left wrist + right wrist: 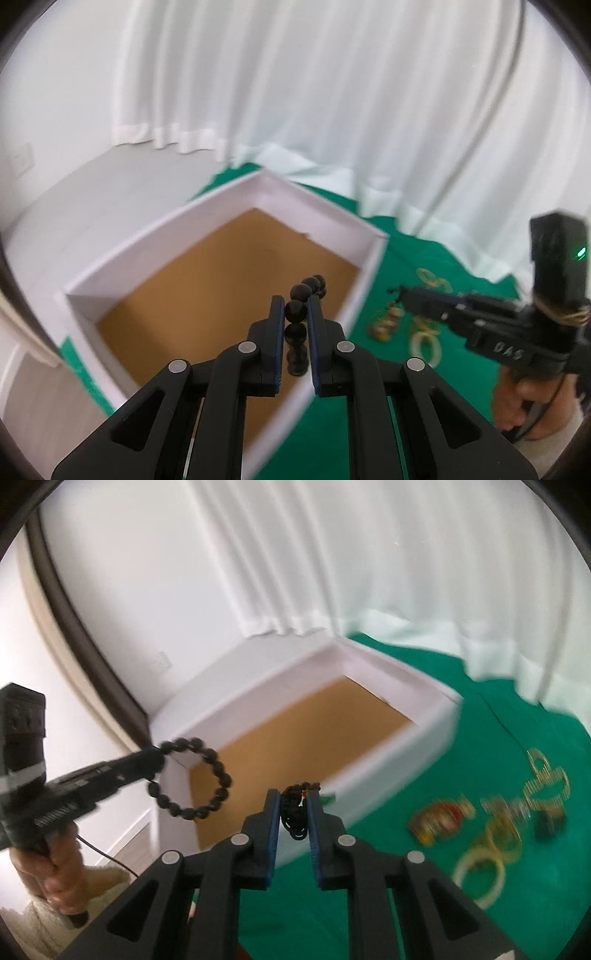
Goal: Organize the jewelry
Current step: 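Carry both items into the white tray and open both grippers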
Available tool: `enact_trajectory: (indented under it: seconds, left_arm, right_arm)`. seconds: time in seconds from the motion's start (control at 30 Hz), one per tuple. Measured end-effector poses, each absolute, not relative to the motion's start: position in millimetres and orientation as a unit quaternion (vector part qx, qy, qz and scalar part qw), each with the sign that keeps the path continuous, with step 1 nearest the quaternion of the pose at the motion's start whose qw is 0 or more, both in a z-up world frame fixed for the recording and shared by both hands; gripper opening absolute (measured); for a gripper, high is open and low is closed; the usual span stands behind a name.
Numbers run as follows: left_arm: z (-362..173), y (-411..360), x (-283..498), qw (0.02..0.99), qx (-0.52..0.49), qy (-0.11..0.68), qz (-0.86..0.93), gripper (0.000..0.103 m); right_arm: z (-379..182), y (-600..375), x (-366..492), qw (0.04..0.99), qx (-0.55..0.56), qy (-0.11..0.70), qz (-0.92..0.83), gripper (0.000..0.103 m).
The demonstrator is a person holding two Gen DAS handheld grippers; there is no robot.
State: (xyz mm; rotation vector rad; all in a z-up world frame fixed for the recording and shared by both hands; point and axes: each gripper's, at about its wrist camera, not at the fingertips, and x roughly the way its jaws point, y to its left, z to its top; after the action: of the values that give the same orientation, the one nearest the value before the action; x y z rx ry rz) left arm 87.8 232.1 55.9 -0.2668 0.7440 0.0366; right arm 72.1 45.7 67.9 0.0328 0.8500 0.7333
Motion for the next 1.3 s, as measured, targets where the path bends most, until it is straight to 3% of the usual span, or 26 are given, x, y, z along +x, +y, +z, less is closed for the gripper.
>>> enact_trajectory:
  seconds: [0.3, 0.47, 0.5, 0.53, 0.6, 0.83, 1.3]
  left_arm:
    - [-35.3, 281.1, 126.4, 0.878, -0.131, 0.447, 0.106, 0.01]
    - [-60.5, 286.7, 126.2, 0.865, -0.122, 0.47, 0.125, 0.014]
    - [-62.2, 287.3, 123.4, 0.864, -0.12, 0.471, 0.129, 0.026]
    - [-65.0, 286.7, 122.9, 0.863, -0.116, 0.473, 0.135, 0.046]
    - [-69.0, 284.1, 120.2, 0.864, -0.104, 0.473, 0.139, 0.065]
    - [-79.5, 279.8, 110.2, 0.85, -0.083, 0.497, 0.153, 0.07]
    - [-90.3, 257.6, 93.8, 0.836, -0.027, 0.525, 0.158, 0.07]
  right_arm:
    - [-0.1, 147.0, 145.0, 0.807, -0.013, 0.461, 0.368, 0.015]
    - [-29.7, 166.0, 144.4, 0.8, -0.039, 0.487, 0.347, 0.018]
    - [-34.4, 167.7, 145.2, 0.8, -0.045, 0.49, 0.343, 0.02]
    - [-38.3, 168.5, 143.3, 0.8, -0.051, 0.491, 0.342, 0.032]
    - [-43.3, 169.8, 140.3, 0.8, -0.062, 0.492, 0.338, 0.045]
    - [-59.6, 175.8, 130.0, 0.798, -0.115, 0.49, 0.331, 0.044]
    - [-62.1, 172.1, 122.0, 0.811, -0.125, 0.463, 0.335, 0.044]
